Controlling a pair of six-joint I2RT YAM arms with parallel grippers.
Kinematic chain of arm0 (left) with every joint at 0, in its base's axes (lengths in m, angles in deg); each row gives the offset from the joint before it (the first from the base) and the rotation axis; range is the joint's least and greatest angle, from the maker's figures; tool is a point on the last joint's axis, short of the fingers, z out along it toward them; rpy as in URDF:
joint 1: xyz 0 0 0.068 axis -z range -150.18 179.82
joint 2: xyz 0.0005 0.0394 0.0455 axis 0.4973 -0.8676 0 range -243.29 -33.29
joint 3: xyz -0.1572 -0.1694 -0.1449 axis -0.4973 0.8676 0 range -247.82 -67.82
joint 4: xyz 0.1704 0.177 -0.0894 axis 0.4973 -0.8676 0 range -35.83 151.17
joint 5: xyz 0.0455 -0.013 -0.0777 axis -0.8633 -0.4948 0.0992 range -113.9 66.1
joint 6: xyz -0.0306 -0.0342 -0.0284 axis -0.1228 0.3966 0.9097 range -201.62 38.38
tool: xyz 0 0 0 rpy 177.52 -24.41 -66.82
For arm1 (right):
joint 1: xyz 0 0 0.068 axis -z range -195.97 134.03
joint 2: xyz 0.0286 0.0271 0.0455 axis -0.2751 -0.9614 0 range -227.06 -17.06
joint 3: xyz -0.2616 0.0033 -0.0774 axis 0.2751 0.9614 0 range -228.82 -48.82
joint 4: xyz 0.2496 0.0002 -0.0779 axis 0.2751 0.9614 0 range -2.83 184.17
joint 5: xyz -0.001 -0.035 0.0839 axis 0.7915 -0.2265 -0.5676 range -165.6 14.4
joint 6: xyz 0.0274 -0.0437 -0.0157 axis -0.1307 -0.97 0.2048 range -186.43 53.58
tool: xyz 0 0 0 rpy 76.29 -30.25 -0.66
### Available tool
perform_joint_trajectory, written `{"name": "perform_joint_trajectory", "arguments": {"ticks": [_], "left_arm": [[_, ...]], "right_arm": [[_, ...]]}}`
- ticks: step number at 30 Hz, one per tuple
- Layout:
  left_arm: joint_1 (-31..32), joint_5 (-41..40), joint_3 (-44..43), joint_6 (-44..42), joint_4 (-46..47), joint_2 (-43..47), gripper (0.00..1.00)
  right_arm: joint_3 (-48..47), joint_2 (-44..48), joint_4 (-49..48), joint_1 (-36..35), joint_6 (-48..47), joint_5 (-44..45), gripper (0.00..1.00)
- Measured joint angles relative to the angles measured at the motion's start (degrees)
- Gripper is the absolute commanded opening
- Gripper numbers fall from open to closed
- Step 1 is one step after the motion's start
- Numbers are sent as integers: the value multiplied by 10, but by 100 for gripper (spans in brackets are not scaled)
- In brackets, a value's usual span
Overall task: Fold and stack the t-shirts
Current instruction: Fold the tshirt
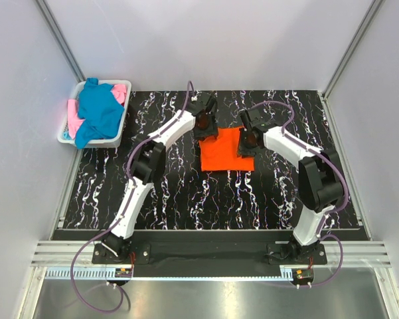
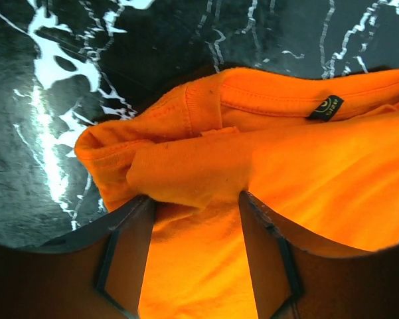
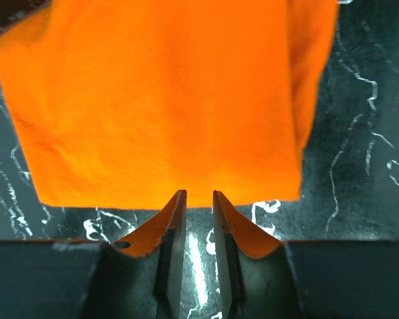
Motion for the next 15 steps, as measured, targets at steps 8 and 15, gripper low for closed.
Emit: {"name": "perform_joint_trajectory", "arguments": {"ticks": [8,15], "left_arm": [[3,-21,0,0,8,0,62],[2,-71,14,1,10,0,63]], "right_arm": [[26,-54,-29,-2,4,-6,27],[78,-42,-75,-2,34,-5,27]]}}
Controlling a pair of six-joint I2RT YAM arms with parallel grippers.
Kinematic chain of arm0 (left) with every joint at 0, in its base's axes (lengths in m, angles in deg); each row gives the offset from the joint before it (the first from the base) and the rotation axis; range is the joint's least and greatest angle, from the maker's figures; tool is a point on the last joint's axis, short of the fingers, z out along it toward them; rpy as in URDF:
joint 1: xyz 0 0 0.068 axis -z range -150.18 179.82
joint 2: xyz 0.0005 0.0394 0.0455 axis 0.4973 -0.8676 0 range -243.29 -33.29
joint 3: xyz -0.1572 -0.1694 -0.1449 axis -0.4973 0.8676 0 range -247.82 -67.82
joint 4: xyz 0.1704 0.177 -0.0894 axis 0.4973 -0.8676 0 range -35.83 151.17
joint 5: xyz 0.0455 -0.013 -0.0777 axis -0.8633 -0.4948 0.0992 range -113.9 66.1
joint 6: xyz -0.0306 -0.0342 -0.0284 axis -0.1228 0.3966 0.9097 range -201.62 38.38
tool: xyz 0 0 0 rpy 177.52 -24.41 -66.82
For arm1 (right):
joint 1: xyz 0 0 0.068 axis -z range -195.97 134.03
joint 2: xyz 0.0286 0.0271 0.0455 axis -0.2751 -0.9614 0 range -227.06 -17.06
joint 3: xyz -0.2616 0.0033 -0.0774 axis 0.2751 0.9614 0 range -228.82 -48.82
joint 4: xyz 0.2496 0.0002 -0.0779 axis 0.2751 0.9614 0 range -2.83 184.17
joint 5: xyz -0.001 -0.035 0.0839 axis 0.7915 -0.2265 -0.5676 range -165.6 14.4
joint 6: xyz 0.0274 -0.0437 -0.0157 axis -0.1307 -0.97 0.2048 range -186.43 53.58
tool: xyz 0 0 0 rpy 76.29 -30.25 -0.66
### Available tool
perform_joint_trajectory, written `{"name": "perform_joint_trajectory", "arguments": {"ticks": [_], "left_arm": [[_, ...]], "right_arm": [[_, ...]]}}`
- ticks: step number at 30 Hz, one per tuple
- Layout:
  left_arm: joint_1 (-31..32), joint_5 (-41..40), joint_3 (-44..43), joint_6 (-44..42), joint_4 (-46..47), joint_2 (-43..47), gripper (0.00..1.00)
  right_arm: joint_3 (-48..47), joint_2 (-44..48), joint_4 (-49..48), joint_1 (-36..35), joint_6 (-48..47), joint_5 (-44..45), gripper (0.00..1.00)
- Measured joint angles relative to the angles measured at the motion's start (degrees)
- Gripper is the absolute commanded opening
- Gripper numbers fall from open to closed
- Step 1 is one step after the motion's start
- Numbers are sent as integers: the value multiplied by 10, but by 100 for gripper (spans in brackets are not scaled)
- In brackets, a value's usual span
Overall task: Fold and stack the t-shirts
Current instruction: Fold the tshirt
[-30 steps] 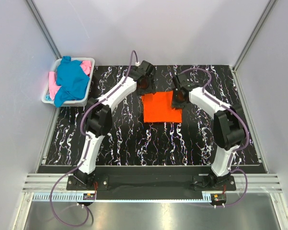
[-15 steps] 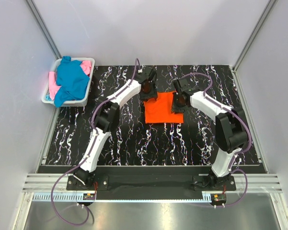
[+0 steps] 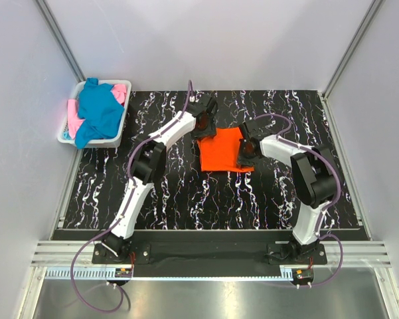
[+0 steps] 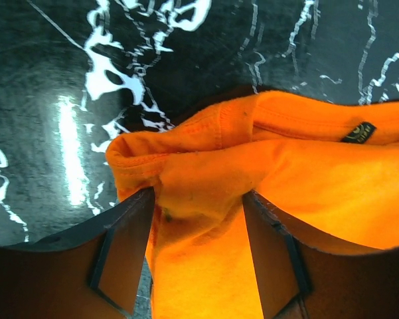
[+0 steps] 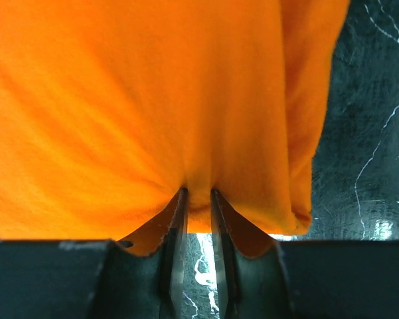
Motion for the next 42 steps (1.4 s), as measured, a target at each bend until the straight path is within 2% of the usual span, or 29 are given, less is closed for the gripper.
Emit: {"name": "perform_joint_trajectory", "arguments": {"ticks": [12,28,34,42], "left_arm": [[-4,-48,0,0,-13,0,63],[-43,-29,0,-14,-40,4,63],[-53,-3,6,-47,-26,16,65],[-80,-35,25,-77,2,88,66]], "right_arm": [[65,40,-61,-3,37,1,26],[91,61,-67,-8,51,5,25],[86,62,-54,-8,50,5,26],[85,75,25,-8,38,16,27]]}}
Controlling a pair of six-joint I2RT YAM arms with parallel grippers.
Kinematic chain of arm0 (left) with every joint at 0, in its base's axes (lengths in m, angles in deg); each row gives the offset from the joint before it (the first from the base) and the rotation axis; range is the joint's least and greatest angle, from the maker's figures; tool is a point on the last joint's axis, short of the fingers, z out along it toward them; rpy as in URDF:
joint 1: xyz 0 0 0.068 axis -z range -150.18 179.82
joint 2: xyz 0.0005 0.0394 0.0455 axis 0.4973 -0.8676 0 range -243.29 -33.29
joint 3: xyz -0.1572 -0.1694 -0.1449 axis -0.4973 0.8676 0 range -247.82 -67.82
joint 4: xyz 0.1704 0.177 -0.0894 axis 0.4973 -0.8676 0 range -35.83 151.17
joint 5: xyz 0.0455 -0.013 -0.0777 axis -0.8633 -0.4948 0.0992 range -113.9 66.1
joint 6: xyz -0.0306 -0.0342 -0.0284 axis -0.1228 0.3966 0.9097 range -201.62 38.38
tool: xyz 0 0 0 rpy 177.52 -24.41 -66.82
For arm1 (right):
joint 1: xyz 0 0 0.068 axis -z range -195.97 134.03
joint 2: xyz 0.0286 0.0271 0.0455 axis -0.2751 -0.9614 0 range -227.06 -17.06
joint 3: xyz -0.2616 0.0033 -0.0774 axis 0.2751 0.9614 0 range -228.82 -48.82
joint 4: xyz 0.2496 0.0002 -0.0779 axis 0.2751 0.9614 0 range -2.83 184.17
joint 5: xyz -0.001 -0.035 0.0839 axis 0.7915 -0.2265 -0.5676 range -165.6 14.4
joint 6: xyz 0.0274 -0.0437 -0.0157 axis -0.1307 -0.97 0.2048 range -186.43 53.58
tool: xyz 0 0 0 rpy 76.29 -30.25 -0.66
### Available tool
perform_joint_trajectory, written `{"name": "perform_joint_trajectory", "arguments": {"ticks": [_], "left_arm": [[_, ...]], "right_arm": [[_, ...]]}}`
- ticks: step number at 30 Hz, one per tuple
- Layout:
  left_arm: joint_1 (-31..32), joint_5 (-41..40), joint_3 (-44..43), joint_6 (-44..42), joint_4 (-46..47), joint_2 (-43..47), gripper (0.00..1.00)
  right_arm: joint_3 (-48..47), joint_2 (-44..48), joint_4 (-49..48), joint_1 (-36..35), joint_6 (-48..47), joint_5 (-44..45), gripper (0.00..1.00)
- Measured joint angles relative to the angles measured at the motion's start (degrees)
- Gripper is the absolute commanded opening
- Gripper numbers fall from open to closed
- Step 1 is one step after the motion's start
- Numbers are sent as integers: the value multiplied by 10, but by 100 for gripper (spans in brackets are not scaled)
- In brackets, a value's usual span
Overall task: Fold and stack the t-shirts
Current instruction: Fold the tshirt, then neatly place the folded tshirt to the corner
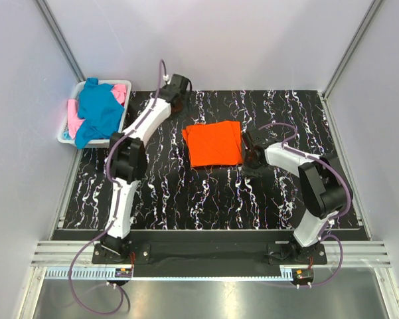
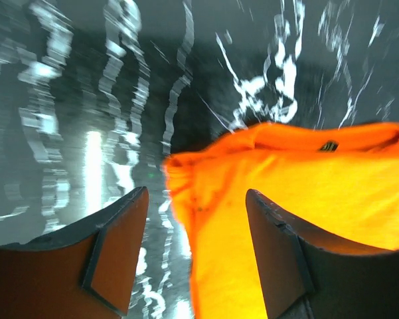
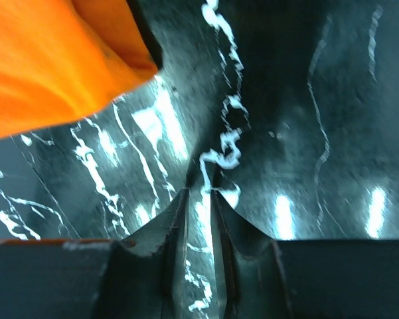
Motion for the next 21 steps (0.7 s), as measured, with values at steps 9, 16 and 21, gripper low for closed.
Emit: {"name": "perform_joint_trajectory", "arguments": {"ticks": [9,16,21], "left_arm": [[-14,-5,68,-12,23,97,67],[-19,83,241,21,47,165,67],[-58,184,396,55,91,238,67]], "right_arm": [[-59,27,52,0,-26,25,36],[-221,-40,53,13,-81,7,49],[-281,-100,38,76,-100,-59,52]]}}
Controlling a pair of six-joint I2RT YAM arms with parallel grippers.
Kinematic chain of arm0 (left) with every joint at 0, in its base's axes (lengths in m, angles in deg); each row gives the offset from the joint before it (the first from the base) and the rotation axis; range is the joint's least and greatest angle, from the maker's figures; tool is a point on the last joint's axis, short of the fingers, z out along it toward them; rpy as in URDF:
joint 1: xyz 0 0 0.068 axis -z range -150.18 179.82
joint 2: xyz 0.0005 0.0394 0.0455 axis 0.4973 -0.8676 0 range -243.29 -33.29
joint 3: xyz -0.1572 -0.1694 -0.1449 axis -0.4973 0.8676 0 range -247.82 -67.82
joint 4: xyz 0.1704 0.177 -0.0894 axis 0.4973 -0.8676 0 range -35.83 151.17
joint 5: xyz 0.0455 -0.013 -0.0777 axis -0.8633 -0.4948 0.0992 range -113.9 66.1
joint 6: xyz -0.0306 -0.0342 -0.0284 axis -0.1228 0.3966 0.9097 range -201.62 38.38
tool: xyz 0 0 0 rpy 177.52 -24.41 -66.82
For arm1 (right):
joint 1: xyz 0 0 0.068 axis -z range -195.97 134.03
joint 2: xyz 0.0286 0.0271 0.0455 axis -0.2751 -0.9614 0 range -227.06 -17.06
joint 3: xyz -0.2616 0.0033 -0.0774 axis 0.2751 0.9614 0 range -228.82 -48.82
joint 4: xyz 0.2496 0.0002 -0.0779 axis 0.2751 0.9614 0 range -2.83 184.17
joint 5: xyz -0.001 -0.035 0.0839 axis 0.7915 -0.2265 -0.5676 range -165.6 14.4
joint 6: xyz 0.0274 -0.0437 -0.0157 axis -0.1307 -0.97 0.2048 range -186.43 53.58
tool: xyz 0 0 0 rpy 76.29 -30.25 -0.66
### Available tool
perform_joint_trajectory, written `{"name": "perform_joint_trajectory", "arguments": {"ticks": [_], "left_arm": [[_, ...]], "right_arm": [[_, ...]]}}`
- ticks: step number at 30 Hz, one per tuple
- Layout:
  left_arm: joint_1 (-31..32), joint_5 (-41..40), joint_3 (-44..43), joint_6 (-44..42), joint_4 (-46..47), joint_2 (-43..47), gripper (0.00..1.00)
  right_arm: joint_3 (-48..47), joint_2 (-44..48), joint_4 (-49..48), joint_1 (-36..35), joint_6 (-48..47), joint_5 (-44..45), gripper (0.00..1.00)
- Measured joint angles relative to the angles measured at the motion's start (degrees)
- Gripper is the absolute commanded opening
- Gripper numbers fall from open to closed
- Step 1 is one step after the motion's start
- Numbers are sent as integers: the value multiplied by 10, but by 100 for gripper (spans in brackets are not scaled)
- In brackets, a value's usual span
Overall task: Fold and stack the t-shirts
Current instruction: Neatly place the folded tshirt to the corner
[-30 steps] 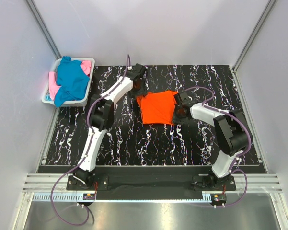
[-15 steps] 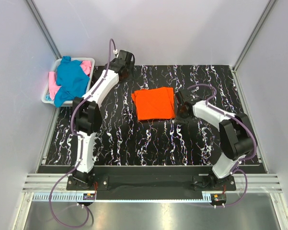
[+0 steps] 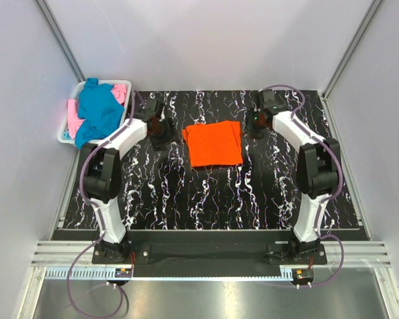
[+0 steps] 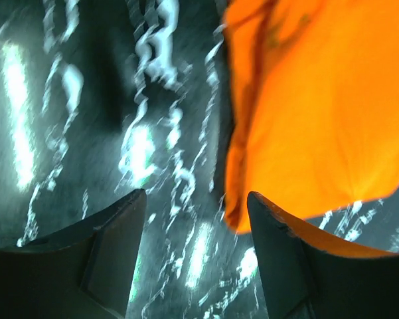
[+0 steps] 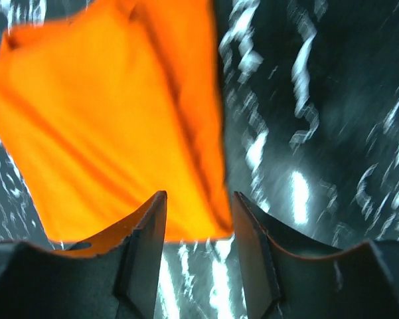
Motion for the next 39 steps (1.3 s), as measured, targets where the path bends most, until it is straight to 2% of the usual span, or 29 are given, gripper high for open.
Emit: {"name": "perform_joint_trajectory", "arguments": {"ticks": [4,5,6,10,19,29,39], "left_arm": [[-19,37,61,15,29,60,67],[-19,43,70,16,36,75,67],[-18,50,75,17,42,89,67],[-16,75,92,20,67,129,68],[-19,108,138,23,83,143,68],[-26,117,145,23,83,168,68],[-27,116,145,23,82,182,68]], "right_arm": [[-62,-67,-7,57,-21,-56,54],[-77,-85,-10,66,-28,-69,61],[-91,-103,-12,72,-35,-82,62],[-121,-145,-16,73,-56,-140,68],[-141,-183,-59,80,-64,-257,71],[-156,-211,-73,83,-64,-298,72],[-157,-213,-63,83,-72,-278,71]]}}
